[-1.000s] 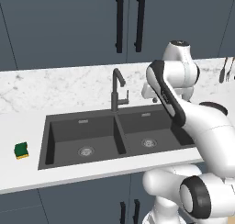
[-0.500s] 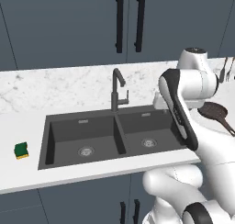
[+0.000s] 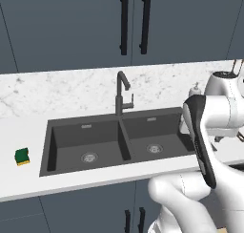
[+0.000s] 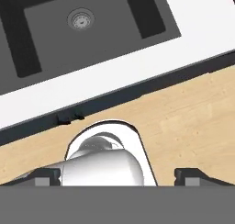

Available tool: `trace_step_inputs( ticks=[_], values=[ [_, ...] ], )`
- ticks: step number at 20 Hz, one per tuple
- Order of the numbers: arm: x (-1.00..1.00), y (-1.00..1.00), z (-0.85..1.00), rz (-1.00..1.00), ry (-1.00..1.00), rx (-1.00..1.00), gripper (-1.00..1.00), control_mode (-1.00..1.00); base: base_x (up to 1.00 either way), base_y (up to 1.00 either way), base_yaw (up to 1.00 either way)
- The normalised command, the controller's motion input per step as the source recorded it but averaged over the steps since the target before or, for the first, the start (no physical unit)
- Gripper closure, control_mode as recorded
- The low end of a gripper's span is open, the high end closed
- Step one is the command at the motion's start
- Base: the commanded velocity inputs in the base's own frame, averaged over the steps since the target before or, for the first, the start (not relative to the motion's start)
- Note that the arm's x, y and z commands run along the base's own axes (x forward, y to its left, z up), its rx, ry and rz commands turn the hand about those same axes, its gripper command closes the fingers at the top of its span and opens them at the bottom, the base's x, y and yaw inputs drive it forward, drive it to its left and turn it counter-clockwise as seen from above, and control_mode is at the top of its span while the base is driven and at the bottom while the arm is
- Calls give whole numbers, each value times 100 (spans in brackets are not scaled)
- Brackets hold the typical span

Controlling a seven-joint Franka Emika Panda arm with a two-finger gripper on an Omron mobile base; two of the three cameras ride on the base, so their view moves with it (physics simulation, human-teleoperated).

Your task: Pick the pan and sponge and place them into the sink. Then turn on the water.

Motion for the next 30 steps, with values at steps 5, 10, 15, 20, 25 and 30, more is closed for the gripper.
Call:
trace_step_inputs(
  ticks=[5, 10, 15, 20, 25, 30],
  values=[
    [17, -65, -9, -6, 1, -4, -100, -100, 0, 0, 0],
    [36, -82, -4, 0, 0, 0, -100, -100, 0, 0, 0],
    [35, -83, -8, 9, 0, 0, -100, -100, 0, 0, 0],
    [33, -83, -15, 21, 0, 0, -100, -100, 0, 0, 0],
    [35, -77, -25, 21, 0, 0, -100, -100, 0, 0, 0],
    [26, -59, -24, 17, -1, 0, -100, -100, 0, 0, 0]
  ],
)
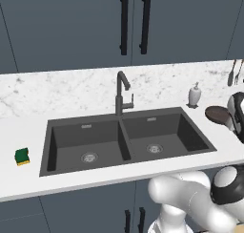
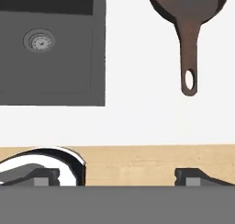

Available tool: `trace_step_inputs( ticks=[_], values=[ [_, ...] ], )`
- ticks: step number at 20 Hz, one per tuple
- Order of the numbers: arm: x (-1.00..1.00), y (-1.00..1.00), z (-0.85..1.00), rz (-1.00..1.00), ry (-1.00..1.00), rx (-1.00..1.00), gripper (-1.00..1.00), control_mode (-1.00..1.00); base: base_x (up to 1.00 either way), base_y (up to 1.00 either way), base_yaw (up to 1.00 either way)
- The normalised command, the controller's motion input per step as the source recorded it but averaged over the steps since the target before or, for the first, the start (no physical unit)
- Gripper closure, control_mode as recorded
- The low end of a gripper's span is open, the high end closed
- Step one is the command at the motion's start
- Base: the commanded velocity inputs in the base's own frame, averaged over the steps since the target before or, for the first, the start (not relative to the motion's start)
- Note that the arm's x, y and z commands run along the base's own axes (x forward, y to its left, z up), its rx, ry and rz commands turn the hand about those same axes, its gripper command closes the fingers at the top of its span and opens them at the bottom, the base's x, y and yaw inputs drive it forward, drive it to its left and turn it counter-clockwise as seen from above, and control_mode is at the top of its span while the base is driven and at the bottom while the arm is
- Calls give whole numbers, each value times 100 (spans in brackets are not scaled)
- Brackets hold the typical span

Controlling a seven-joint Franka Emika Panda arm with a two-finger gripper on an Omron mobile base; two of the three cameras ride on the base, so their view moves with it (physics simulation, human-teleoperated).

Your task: Pick the pan and sponge and place them into the sink. Then turn on the water.

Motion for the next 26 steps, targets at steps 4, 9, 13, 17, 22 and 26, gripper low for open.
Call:
trace_step_inputs(
  ticks=[4, 9, 13, 17, 22, 26],
  values=[
    [18, -36, -13, 1, -7, 0, -100, -100, 0, 0, 0],
    [31, -23, -19, 0, -5, 0, -100, -100, 0, 0, 0],
    [18, -28, -7, 0, 0, 0, -100, -100, 0, 0, 0],
    [17, -30, -20, 0, -1, 0, -100, -100, 0, 0, 0],
    [24, -15, -24, 0, 0, 0, -100, -100, 0, 0, 0],
    [27, -10, -18, 0, 0, 0, -100, -100, 0, 0, 0]
  ],
)
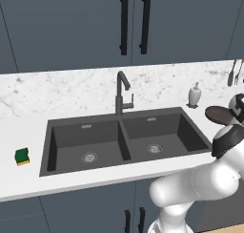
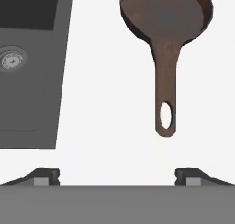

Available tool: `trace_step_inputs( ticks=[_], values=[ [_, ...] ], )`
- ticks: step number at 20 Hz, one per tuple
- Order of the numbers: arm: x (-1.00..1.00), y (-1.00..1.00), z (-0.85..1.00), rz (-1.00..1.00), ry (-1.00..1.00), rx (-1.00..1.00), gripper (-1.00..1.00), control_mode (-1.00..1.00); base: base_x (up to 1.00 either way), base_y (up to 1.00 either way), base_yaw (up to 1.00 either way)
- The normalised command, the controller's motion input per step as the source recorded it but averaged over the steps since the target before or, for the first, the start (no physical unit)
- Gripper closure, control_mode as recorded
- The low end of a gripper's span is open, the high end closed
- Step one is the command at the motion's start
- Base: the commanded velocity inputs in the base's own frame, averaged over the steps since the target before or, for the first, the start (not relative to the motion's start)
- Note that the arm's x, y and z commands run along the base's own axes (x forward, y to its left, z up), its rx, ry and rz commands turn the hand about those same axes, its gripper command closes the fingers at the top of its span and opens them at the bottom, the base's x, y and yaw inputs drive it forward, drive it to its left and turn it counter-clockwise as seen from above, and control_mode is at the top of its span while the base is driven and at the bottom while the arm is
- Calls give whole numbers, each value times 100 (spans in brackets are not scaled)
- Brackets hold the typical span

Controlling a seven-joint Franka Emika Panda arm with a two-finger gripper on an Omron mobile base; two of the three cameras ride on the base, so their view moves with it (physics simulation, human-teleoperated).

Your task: Pick the pan and sponge and place them into the sink. Then turn on the water.

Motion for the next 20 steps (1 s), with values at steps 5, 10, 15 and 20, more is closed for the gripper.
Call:
trace_step_inputs(
  ticks=[5, 10, 15, 20],
  values=[
    [28, -23, -12, 0, 2, 0, -100, -100, 0, 0, 0],
    [25, -23, -18, 4, 0, 2, -100, -100, 0, 0, 0],
    [15, -30, -13, 3, 0, 3, -100, -100, 0, 0, 0],
    [11, -32, -7, 2, 0, 3, -100, -100, 0, 0, 0]
  ],
)
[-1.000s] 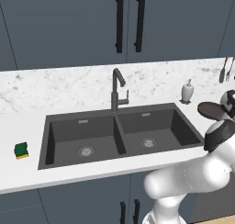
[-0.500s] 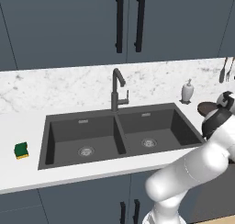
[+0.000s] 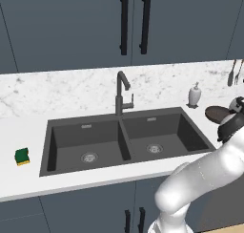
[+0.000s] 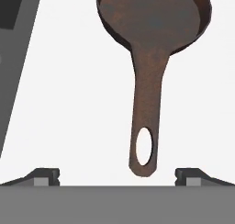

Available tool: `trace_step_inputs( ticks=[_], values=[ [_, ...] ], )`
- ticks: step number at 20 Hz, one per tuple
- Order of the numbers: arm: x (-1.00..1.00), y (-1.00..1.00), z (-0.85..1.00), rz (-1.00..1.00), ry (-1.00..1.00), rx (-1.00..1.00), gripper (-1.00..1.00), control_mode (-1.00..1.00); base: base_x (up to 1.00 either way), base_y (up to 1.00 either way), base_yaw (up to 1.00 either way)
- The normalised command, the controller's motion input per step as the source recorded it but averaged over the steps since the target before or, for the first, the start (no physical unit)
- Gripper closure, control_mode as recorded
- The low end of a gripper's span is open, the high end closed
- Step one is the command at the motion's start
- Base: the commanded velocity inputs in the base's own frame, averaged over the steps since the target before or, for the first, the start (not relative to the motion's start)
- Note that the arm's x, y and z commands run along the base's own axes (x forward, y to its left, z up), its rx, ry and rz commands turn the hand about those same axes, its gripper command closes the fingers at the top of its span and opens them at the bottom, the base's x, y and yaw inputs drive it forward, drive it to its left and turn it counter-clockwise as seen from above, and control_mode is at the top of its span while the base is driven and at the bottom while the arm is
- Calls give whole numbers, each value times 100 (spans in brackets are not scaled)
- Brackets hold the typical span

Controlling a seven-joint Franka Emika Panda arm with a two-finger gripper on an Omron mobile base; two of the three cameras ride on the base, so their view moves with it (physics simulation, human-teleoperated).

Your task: Pick the pan and sponge and place them into the sink. Then turn on the water.

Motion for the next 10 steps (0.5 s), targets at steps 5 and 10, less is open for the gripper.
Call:
trace_step_inputs(
  ticks=[5, 10],
  values=[
    [11, -12, -16, 0, 0, 1, -100, -100, 0, 0, 0],
    [22, 0, -37, 0, 0, 0, -100, -100, 0, 0, 0]
  ],
)
